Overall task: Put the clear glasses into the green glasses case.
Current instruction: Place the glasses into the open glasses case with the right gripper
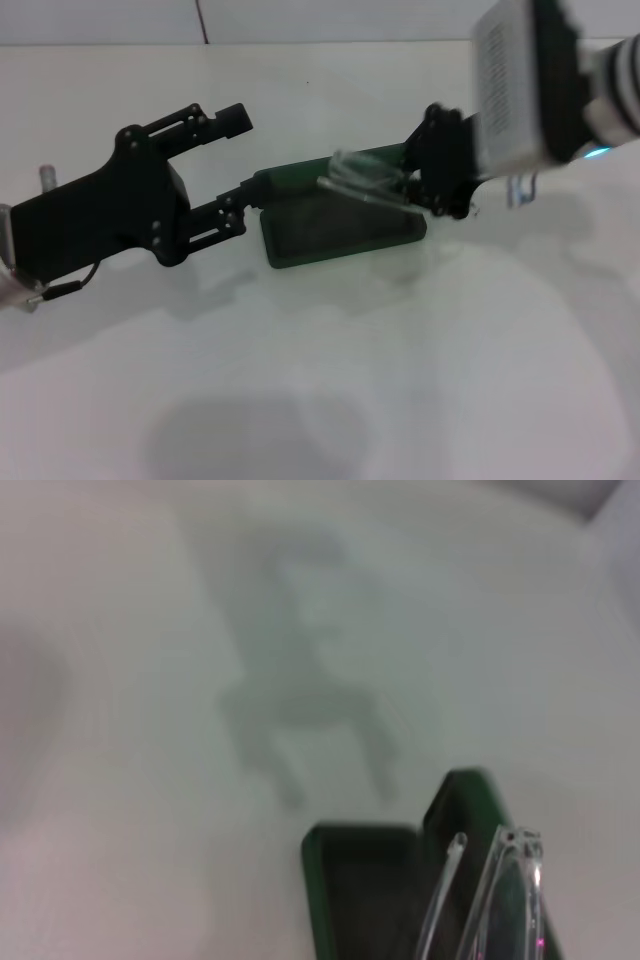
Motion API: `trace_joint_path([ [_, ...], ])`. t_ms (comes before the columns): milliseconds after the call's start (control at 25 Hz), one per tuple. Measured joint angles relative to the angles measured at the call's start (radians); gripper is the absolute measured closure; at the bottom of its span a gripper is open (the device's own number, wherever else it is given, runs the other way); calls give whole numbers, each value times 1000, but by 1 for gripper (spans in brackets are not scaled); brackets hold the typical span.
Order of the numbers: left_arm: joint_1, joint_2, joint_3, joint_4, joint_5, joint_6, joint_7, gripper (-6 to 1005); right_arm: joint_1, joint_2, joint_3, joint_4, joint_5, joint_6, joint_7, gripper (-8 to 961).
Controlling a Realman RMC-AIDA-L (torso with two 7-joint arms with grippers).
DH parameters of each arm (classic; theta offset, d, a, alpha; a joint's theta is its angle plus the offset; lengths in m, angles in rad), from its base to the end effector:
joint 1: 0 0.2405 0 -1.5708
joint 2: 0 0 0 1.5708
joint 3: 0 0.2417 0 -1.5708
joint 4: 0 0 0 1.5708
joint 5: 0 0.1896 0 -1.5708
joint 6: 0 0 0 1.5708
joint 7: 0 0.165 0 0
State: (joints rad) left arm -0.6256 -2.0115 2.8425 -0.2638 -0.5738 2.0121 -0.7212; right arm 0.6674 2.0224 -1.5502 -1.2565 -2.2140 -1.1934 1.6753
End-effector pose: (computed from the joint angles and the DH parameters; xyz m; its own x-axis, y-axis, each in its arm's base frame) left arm -0.2032 0.2749 0.0183 0.5590 -0.1113 0.8217 0.1924 -0.9465 -0.2591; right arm 0.1154 0.3611 -0.0435 0.9415 0.2875 0.1757 0.3268 -0.9060 -0.2690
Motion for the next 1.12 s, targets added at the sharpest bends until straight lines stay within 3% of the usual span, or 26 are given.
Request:
trace_joint_path([
  [200, 18, 1, 0, 0, -12, -3, -1, 316, -1, 3, -229, -18, -108, 177, 59, 728],
  [480, 9, 1, 1, -2, -14, -7, -2, 316, -11, 5, -367, -4, -181, 330, 66, 721],
  [1120, 0, 2, 2, -3, -9, -32, 1, 317, -13, 5, -475, 45, -253, 505, 67, 706],
])
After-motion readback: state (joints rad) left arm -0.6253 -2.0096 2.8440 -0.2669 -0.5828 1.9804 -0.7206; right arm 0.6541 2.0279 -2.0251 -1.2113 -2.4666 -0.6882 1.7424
